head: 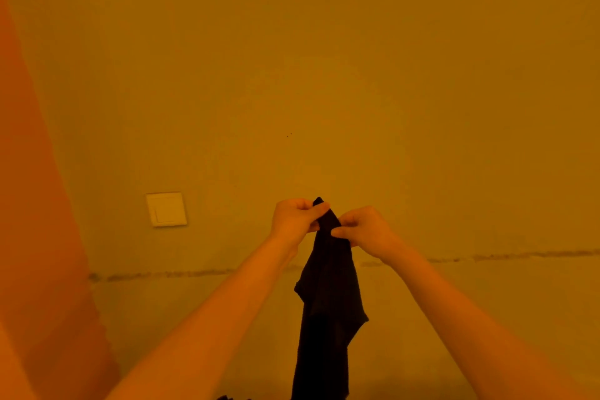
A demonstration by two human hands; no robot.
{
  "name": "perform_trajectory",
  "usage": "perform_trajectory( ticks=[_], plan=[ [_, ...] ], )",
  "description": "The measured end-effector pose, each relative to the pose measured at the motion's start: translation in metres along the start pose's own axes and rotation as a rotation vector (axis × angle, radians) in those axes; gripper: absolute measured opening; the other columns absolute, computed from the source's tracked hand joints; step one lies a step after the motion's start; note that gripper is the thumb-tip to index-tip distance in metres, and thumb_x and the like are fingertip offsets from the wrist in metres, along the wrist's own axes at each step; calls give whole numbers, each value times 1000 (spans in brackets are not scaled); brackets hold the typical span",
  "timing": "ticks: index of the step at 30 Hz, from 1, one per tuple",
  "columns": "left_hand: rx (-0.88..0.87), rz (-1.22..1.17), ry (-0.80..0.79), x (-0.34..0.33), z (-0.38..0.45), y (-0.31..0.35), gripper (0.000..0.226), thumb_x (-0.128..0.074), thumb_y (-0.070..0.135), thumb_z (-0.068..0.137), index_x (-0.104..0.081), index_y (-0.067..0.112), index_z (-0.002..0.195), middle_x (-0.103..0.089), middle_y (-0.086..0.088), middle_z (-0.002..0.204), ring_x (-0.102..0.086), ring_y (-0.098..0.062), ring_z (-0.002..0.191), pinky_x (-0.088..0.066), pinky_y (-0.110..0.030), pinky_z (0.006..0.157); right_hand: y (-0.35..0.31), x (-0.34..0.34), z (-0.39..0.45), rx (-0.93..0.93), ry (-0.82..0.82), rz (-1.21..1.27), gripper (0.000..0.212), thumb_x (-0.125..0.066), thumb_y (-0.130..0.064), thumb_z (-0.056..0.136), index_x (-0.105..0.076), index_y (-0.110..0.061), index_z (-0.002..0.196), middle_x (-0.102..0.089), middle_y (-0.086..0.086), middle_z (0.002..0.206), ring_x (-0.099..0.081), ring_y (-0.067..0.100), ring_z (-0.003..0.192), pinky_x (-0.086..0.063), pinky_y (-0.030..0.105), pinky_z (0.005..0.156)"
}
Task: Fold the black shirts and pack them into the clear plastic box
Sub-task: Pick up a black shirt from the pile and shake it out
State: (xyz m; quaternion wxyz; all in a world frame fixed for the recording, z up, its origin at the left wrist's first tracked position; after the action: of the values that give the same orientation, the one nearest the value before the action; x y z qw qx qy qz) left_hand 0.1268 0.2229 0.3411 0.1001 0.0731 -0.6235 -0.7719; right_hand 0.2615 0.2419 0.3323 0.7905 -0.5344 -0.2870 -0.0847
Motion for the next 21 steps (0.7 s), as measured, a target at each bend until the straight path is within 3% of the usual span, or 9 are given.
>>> perform_trajectory(
  ticks=[3,6,9,12,14,17,21],
  plan=[
    [-1,91,-39,11,7,0,23,-65,13,86,-56,10,64,-57,-2,63,-53,-1,46,-44,-11,48,4,10,5,-52,-66,92,19,-55,-7,91,-65,-10,75,-65,0,62,-63,7,57,-52,19,58],
    [31,89,-80,20,14,-3,23,-63,16,88,-55,10,67,-56,-5,70,-53,-11,63,-43,-17,59,10,19,11,-76,-76,236,23,-48,-8,95,-62,-8,77,-68,-2,57,-66,6,55,-53,21,59],
    [56,76,-104,17,16,-4,26,-63,19,87,-54,10,65,-55,-5,68,-53,-15,66,-43,-23,64,7,17,13,-70,-57,279,24,-46,-13,97,-61,-11,79,-70,-2,69,-67,7,65,-52,28,68],
    [39,144,-95,8,17,-2,31,-67,22,85,-51,11,60,-53,-5,63,-50,-15,61,-43,-27,64,-3,3,10,-92,-146,259,10,-58,-27,91,-64,-19,90,-69,-3,87,-67,10,83,-51,26,72],
    [32,141,-79,5,18,-2,32,-68,21,84,-50,11,59,-51,-6,62,-48,-15,58,-42,-27,61,-7,-6,10,-96,-167,142,14,-67,-26,84,-65,-18,95,-68,-1,91,-65,13,87,-50,24,71],
    [24,138,-81,7,20,-2,32,-68,21,84,-50,11,59,-51,-6,63,-48,-15,60,-41,-27,61,-8,-11,13,-40,-22,8,10,-68,-13,82,-65,-11,74,-65,5,71,-61,12,65,-48,22,62],
    [-11,188,-127,22,23,0,28,-62,25,88,-52,13,65,-54,-2,69,-51,-12,69,-40,-25,67,3,4,16,-64,-44,209,23,-57,-5,89,-64,-12,69,-66,0,62,-63,6,56,-54,19,59]
  ],
)
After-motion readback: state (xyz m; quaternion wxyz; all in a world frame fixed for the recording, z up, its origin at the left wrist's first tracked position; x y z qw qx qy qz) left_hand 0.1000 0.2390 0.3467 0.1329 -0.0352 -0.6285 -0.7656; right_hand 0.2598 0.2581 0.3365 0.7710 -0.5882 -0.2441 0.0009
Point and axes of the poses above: each hand's wrist, its own z-axis towards the middle knuckle, its own x-axis out of the back of the hand, y = z × x, the point moved 1 cm from there along z, towards the middle knuckle
